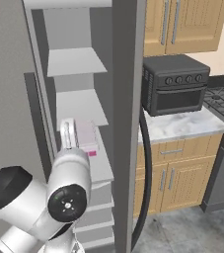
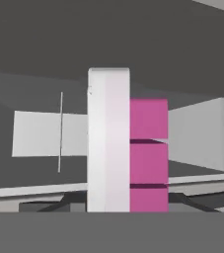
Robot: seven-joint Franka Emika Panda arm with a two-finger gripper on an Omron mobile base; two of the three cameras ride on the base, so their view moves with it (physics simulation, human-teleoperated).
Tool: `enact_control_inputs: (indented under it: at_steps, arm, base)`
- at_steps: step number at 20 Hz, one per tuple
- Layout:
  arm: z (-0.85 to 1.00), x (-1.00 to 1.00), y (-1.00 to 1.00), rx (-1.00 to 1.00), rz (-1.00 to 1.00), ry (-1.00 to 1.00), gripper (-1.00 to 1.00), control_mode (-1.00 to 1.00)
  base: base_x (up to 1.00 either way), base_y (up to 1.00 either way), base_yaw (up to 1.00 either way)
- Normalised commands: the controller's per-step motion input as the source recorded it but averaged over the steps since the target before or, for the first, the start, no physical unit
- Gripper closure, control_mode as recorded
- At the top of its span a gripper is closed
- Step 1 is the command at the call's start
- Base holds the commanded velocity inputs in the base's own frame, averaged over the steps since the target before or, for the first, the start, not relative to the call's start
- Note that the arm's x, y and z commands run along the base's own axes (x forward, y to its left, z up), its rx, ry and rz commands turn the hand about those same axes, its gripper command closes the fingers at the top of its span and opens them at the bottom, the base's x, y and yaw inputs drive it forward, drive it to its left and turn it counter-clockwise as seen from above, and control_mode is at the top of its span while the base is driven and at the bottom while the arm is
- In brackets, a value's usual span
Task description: The ice cube tray has been filled with water. Take the tray and place it in the freezer to make ice. Close the freezer door after placing the tray.
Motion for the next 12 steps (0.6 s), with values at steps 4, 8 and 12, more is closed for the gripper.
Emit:
enact_control_inputs:
  at_steps: [4,8,12]
  arm:
    - [0.00,0.17,0.04,0.00,-0.10,0.01,1.00,-1.00]
    - [0.00,0.16,0.13,0.00,-0.04,0.00,1.00,-1.00]
    - [0.00,0.10,0.15,0.00,0.00,0.00,1.00,-1.00]
  base:
    - [0.00,0.00,0.00]
    - [0.00,0.00,0.00]
    - [0.00,0.00,0.00]
